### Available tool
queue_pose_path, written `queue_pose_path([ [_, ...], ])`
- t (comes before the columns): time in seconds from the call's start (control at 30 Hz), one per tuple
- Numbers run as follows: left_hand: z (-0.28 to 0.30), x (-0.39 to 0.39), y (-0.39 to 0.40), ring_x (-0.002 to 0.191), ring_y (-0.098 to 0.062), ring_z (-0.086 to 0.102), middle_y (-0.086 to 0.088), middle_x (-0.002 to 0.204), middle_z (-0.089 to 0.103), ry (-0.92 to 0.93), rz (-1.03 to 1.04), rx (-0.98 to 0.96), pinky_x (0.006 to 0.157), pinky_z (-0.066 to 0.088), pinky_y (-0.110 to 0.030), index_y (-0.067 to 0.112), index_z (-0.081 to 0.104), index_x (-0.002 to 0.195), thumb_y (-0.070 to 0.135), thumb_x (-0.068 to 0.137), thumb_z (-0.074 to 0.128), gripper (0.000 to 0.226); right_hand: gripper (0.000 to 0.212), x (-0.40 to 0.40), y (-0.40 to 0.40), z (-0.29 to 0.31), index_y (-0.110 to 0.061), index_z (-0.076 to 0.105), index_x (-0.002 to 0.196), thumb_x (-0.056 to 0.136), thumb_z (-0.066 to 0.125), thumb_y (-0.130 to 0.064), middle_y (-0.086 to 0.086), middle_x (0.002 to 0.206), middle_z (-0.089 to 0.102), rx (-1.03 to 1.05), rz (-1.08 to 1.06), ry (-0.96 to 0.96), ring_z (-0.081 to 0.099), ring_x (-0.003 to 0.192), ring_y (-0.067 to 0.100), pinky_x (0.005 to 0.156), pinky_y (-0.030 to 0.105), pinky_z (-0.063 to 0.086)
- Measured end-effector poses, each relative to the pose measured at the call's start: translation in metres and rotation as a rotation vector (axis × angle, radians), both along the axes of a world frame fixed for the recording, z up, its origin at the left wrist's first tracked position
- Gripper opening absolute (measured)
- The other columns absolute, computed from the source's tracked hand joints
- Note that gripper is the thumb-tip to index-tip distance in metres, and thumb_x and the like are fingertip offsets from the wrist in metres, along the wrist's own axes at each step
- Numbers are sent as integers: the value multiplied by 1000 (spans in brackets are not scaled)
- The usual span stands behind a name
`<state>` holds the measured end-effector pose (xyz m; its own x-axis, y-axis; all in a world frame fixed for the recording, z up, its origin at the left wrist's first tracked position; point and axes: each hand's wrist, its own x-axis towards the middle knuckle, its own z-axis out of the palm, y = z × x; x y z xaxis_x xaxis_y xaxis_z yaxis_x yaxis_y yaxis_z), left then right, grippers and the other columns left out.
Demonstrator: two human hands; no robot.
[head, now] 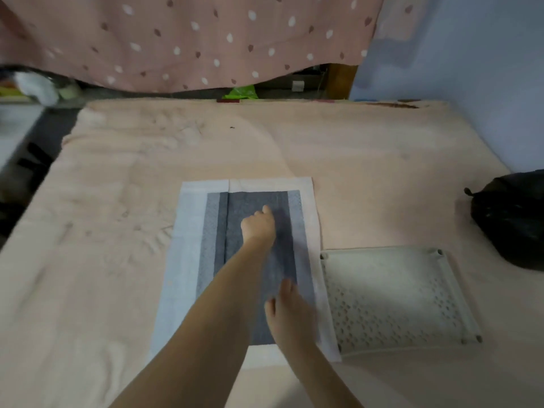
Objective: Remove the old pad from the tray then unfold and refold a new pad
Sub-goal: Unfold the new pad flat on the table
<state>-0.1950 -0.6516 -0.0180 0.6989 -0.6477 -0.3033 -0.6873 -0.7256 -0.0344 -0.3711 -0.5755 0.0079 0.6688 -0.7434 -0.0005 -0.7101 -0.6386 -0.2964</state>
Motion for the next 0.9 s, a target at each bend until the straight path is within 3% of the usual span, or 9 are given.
queue_pose_path([
  [0.1,-1,23,48,108,-29,60,-13,135,49,-16,124,45,80,47,-33,6,18,146,7,94,43,57,36,24,25,-3,-7,59,113,85,62,-29,2,80,67,98,153,47,66,63,13,50,19,32],
  [0.23,-4,43,108,105,-28,62,-10,127,54,-23,218,45,77,47,-33,8,32,135,8,94,40,41,29,44,55,-11,-13,56,115,93,48,-31,1,93,67,99,298,23,67,80,14,63,23,48],
  [0.33,-6,52,143,98,-33,62,-12,114,58,77,248,-38,72,43,-35,7,41,118,11,94,38,25,35,54,75,-23,-14,44,127,99,32,-31,2,108,63,175,412,76,64,95,18,77,29,50],
  [0.43,-10,60,169,101,-35,58,-15,114,55,122,299,-132,74,41,-37,5,43,115,15,96,38,22,33,64,95,-29,-12,44,121,98,33,-34,6,114,55,169,456,85,63,96,22,77,31,50],
  [0.57,-17,71,189,111,-39,45,-22,121,44,182,412,-290,85,42,-46,-3,44,115,4,91,36,26,36,77,120,-38,-13,46,114,97,38,-43,7,112,54,163,439,107,63,95,21,74,30,50],
  [0.77,-22,97,187,108,-37,47,-21,125,41,319,393,-461,89,44,-43,-2,47,117,6,92,38,28,62,108,146,-52,-6,43,121,92,38,-60,11,109,55,109,157,315,60,92,24,71,33,49],
  [0.83,-20,103,179,111,-37,46,-21,127,40,353,371,-442,89,43,-42,-3,45,119,5,91,39,29,63,120,154,-51,-2,54,108,84,55,-60,14,95,60,56,63,298,63,76,23,57,31,51],
  [0.9,-14,104,169,116,-36,44,-21,129,39,388,384,-415,90,42,-39,-3,42,120,5,91,43,30,57,126,160,-48,-3,64,80,63,79,-56,12,70,61,-3,37,265,60,52,19,35,24,44],
])
